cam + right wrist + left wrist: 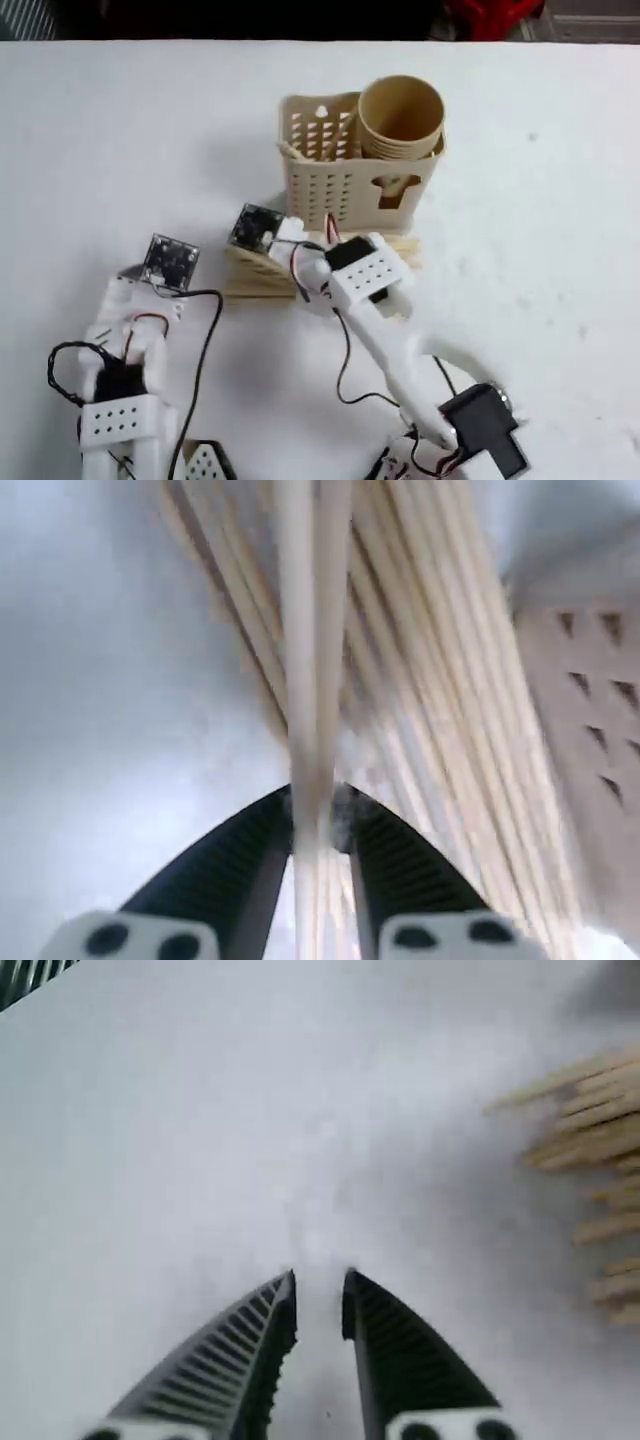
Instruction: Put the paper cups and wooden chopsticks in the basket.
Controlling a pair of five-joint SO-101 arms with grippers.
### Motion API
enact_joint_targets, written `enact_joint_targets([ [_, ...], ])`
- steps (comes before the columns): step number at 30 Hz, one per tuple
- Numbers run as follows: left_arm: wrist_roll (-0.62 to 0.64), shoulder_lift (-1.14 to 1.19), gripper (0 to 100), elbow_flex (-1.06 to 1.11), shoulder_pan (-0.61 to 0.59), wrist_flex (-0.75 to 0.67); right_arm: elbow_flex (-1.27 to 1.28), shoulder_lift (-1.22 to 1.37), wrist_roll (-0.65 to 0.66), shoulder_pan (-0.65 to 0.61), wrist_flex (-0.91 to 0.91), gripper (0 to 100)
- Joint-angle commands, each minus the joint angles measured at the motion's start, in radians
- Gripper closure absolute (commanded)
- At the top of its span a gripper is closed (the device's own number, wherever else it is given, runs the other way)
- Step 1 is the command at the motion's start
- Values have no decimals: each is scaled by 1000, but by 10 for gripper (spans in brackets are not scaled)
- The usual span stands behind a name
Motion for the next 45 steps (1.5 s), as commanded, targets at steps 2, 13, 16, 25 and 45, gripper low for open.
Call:
enact_joint_targets([
  [2, -8, -12, 904, -3, 12, 2, 63, -39, 71, -61, 7, 954],
  [13, -8, -12, 905, -3, 13, 3, 83, -36, 8, -41, 12, 831],
  [16, -8, -12, 905, -3, 13, 3, 83, -36, 12, -41, 8, 886],
  [25, -8, -12, 905, -3, 12, 3, 133, -36, 15, -47, -42, 841],
  [45, -8, -12, 904, -3, 12, 2, 2, -165, -52, 12, 71, 981],
])
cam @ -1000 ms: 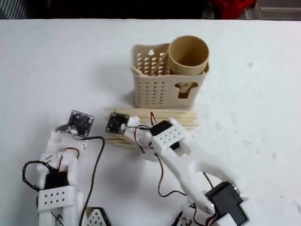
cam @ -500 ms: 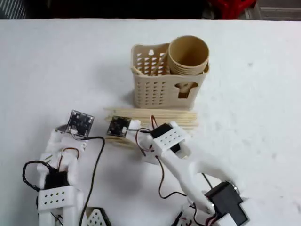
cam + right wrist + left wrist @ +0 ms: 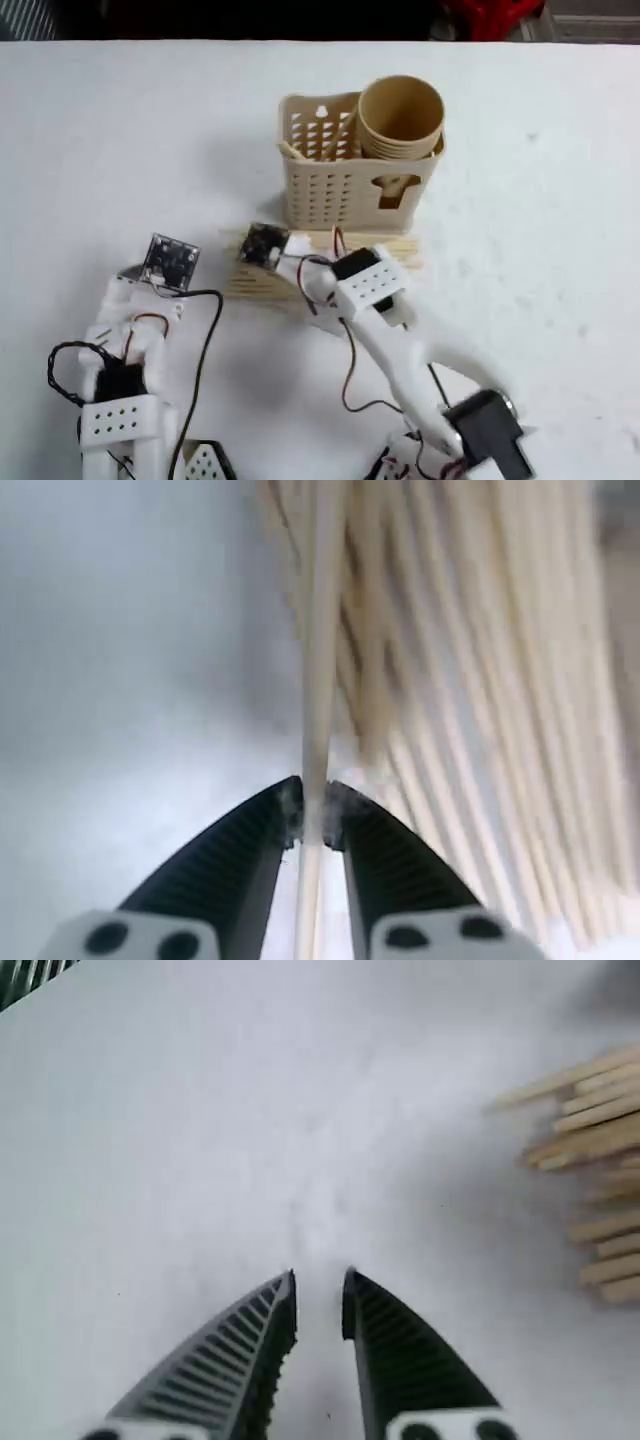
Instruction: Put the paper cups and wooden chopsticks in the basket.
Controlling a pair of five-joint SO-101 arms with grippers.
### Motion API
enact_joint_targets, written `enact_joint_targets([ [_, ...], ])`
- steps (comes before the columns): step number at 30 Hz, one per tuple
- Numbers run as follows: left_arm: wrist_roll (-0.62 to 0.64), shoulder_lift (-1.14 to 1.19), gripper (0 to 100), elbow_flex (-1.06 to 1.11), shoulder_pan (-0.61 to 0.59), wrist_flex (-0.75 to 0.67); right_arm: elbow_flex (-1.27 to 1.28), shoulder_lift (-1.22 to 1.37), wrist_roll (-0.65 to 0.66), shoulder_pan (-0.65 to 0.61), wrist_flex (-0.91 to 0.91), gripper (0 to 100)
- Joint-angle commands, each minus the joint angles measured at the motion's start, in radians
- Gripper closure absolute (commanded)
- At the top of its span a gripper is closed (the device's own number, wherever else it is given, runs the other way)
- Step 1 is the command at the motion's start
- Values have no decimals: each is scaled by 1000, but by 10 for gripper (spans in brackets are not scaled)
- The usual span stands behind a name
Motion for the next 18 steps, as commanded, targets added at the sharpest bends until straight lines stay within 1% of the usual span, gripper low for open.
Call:
enact_joint_targets([
  [1, -8, -12, 904, -3, 12, 2, -74, -122, -28, 8, 61, 981],
  [6, -8, -12, 904, -3, 12, 3, -80, -148, -20, 8, 90, 981],
  [11, -8, -12, 904, -3, 12, 3, -78, -22, -20, 2, 77, 981],
  [15, -8, -12, 904, -3, 12, 5, -48, 108, -25, -39, -15, 974],
  [18, -8, -12, 904, -3, 12, 5, -38, 183, -29, -50, -59, 931],
])
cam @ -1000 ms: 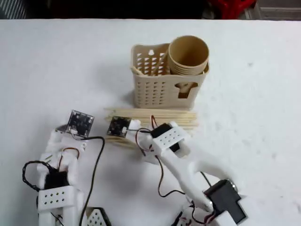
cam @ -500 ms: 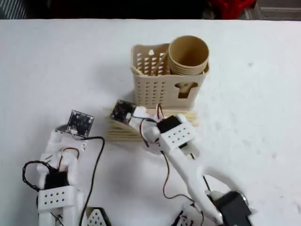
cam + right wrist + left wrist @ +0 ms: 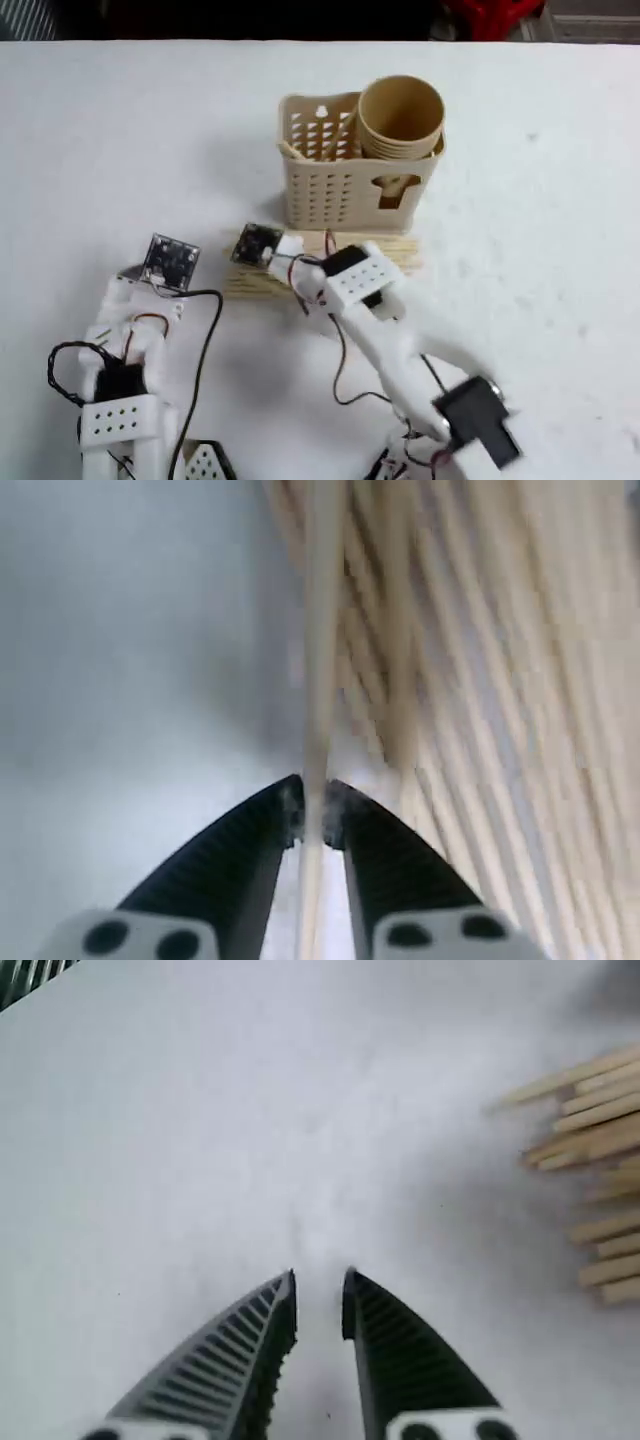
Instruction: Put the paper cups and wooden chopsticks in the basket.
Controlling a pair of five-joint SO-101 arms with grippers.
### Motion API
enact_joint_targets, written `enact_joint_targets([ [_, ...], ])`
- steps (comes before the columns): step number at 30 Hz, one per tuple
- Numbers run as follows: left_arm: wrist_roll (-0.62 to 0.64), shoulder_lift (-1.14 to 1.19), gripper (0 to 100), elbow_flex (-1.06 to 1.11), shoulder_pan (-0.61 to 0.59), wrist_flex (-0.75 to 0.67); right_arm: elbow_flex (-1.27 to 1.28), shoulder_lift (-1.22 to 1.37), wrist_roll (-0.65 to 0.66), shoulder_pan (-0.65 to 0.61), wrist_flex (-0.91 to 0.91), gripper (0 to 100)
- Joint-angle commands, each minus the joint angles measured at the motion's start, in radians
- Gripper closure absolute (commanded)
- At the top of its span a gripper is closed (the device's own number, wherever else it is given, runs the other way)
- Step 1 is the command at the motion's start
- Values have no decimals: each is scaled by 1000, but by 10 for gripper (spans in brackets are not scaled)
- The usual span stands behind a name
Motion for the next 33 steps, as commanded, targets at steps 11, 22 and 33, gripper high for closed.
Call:
enact_joint_targets([
  [11, -8, -12, 904, -3, 12, 5, -2, -39, -12, -8, -28, 981],
  [22, -8, -12, 904, -3, 12, 5, -8, -262, -57, -8, 42, 981],
  [33, -8, -12, 904, -3, 12, 3, -285, -601, -198, 33, 186, 981],
])
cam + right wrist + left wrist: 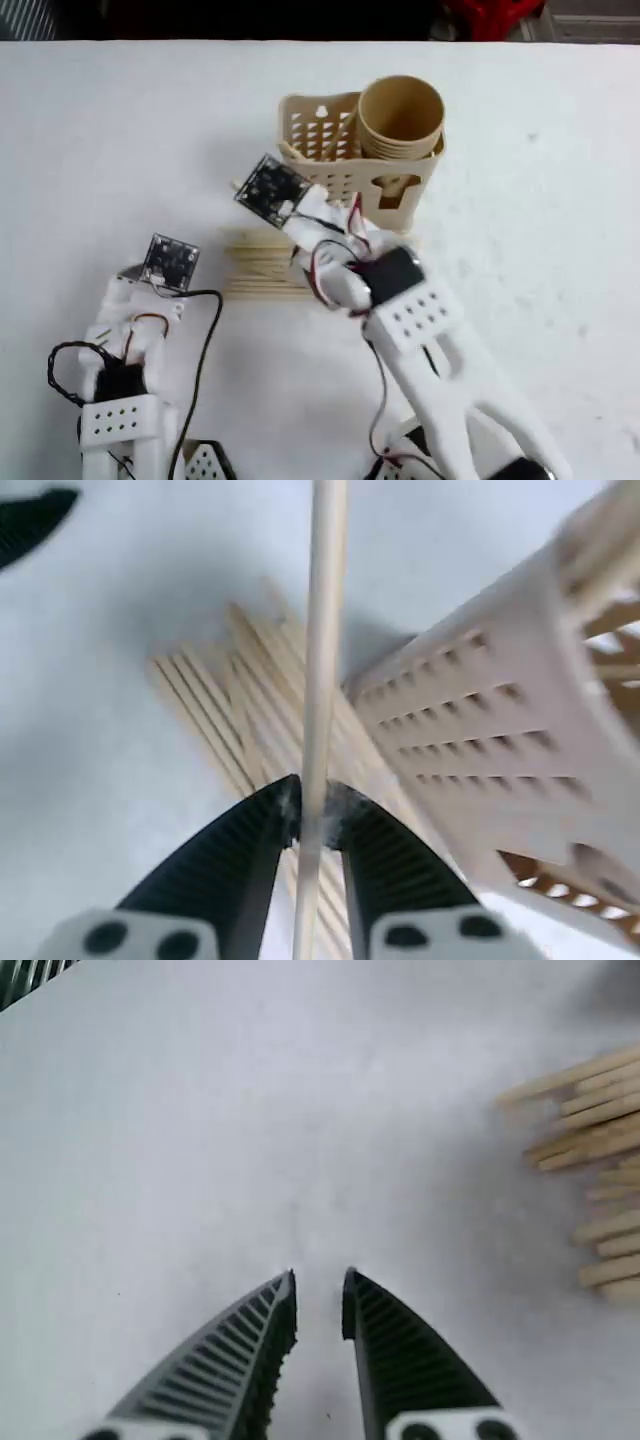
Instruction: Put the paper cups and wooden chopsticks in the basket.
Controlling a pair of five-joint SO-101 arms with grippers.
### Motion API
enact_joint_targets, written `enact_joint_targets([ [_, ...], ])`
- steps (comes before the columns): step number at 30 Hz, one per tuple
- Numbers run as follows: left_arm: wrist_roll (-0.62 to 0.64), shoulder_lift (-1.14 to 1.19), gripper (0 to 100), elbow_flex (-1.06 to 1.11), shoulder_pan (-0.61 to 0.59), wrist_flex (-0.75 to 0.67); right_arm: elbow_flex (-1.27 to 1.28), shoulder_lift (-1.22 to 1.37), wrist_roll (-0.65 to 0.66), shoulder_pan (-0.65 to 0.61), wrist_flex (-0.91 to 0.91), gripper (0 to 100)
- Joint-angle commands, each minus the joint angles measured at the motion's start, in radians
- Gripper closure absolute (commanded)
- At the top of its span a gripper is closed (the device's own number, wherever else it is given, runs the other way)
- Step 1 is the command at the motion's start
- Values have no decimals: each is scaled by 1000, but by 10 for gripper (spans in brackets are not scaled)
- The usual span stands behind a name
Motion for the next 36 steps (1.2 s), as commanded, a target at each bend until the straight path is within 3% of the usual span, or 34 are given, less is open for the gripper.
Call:
enact_joint_targets([
  [1, -8, -12, 904, -3, 12, 3, -117, -96, -23, 15, 35, 981],
  [4, -8, -12, 904, -3, 10, 3, -130, -97, -15, 1, 71, 981],
  [8, -8, -12, 904, -3, 8, 3, -8, 10, 103, -53, 145, 977],
  [15, -8, -12, 904, -3, 10, 3, 344, 182, 143, -65, -159, 947],
  [19, -8, -12, 905, -3, 12, 3, 359, 251, 144, -68, -183, 905],
  [28, -8, -12, 905, -3, 12, 5, 364, 283, 135, -62, -229, 968],
  [36, -8, -12, 905, -3, 12, 5, 399, 294, 135, -70, -266, 889],
])
